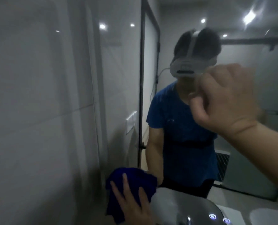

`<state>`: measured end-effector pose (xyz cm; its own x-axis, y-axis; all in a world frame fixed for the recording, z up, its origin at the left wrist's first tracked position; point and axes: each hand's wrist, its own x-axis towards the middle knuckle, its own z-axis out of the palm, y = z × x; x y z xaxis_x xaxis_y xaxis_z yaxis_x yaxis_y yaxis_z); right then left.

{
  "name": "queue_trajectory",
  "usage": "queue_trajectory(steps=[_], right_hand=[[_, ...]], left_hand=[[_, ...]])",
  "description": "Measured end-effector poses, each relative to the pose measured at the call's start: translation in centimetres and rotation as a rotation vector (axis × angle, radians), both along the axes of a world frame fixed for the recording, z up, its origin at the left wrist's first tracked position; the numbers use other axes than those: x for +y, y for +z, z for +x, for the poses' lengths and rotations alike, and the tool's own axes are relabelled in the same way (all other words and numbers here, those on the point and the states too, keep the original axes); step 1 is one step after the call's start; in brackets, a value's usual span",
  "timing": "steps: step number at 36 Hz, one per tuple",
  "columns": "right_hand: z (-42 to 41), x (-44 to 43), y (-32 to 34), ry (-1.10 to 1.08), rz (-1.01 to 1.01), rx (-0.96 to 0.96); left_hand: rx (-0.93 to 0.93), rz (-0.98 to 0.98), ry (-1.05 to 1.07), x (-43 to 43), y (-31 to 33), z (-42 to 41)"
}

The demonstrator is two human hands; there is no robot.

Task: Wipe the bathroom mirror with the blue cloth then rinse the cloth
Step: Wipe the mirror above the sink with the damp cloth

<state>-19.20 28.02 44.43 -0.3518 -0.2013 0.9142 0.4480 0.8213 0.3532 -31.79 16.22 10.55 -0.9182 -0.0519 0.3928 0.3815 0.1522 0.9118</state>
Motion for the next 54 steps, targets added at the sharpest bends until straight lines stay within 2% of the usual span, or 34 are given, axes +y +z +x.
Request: queue_trajectory(steps=[2,9,12,14,17,21,24,26,28,30,32,35,37,39,43,46,48,51,54], right_hand=[[0.0,0.0,0.0,-0.011,-0.006,0.01],[0.3,-0.3,0.2,0.007,-0.021,0.007],[0.5,-0.4,0.3,0.013,-0.041,-0.016],[0.6,-0.4,0.3,0.011,-0.042,-0.022],[0.6,-0.4,0.4,0.011,-0.035,-0.021],[0.8,-0.4,0.4,0.013,-0.058,-0.04],[0.6,-0.2,0.3,0.027,-0.053,-0.045],[0.4,0.0,0.2,0.03,-0.034,-0.04],[0.3,0.2,0.1,0.033,-0.009,-0.029],[0.3,0.2,0.1,0.032,0.003,-0.017],[0.2,0.3,0.1,0.03,0.014,-0.003],[0.2,0.4,0.2,0.02,0.019,0.001],[0.2,0.3,0.2,-0.002,0.013,0.002],[0.3,0.1,0.2,-0.017,0.006,-0.008],[0.4,0.1,0.3,-0.016,0.003,-0.021],[0.5,0.0,0.3,-0.017,-0.012,-0.028],[0.7,-0.2,0.4,0.004,-0.039,-0.037],[1.0,-0.4,0.4,0.027,-0.074,-0.064],[1.5,-0.5,0.5,0.078,-0.089,-0.1]], left_hand=[[0.244,-0.061,-0.077,0.0,4.3,-0.5],[0.777,-0.229,-0.173,-1.1,26.8,-3.1],[0.859,-0.243,-0.11,-1.4,35.7,-3.9],[0.87,-0.249,-0.072,-1.3,38.5,-4.2],[0.921,-0.266,-0.036,-1.1,37.4,-4.3],[0.889,-0.316,-0.034,-1.1,27.3,-3.8],[0.769,-0.335,0.009,-1.1,15.8,-4.5],[0.607,-0.327,0.044,-1.4,10.1,-4.7],[0.486,-0.371,0.052,-1.8,6.5,-4.4],[0.449,-0.359,0.033,-2.2,5.2,-4.3],[0.416,-0.316,0.011,-2.5,6.1,-4.1],[0.579,-0.314,0.009,-2.4,8.1,-4.1],[0.475,-0.167,-0.017,-2.9,12.2,-5.0],[0.458,-0.11,-0.035,-3.1,17.6,-6.1],[0.599,-0.041,0.017,-3.1,32.5,-7.7],[0.65,-0.038,0.061,-2.3,43.0,-7.6],[0.686,-0.049,0.073,-1.4,47.8,-6.4],[0.808,-0.142,0.066,0.4,50.0,-3.4],[0.989,-0.233,0.102,1.8,47.8,-0.5]])
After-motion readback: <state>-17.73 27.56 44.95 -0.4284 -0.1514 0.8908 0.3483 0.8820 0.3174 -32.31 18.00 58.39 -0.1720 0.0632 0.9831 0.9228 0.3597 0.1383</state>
